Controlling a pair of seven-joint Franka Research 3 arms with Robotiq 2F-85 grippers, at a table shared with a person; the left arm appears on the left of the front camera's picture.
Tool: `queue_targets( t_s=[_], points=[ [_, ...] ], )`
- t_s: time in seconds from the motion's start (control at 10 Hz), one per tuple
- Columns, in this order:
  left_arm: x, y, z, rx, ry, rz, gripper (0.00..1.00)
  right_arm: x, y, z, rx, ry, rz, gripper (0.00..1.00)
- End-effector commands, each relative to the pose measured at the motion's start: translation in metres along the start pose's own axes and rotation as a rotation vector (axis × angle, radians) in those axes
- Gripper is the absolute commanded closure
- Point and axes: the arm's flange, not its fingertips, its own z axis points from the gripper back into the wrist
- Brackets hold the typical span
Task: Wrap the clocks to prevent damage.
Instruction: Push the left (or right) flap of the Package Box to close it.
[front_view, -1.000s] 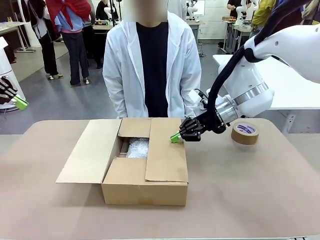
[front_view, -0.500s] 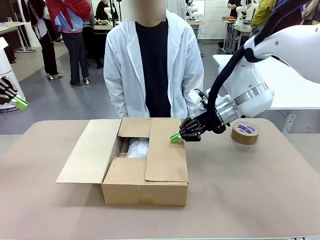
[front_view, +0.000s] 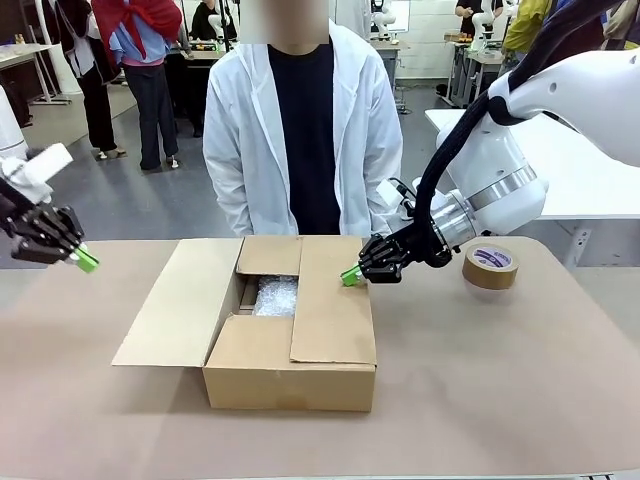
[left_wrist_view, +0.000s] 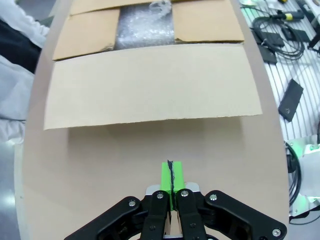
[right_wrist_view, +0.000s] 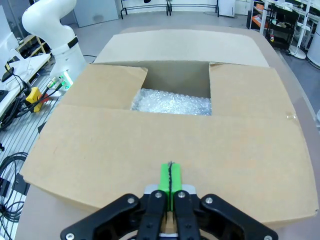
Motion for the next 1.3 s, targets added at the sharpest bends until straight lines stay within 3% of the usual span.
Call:
queue_targets(
  t_s=[0.0,0.3,0.5,0.8,1.2],
  points=[
    [-0.008,0.0,-0.03,0.024,-0.003,-0.073,1.0,-0.003,0.0,-0.003,0.0,0.005,-0.006,0.99],
    [-0.013,0.007,-0.078,0.0,-0.031,-0.092,1.0,-0.003,0.0,-0.003,0.0,0.005,-0.006,0.99],
    [-0.016,0.013,-0.094,-0.043,-0.097,-0.033,1.0,-0.003,0.0,-0.003,0.0,0.005,-0.006,0.99],
    [-0.026,0.017,-0.102,-0.14,-0.266,0.091,1.0,-0.003,0.0,-0.003,0.0,0.005,-0.006,0.99],
    [-0.017,0.018,-0.089,-0.086,-0.386,0.094,1.0,-0.003,0.0,-0.003,0.0,0.005,-0.006,0.99]
  ],
)
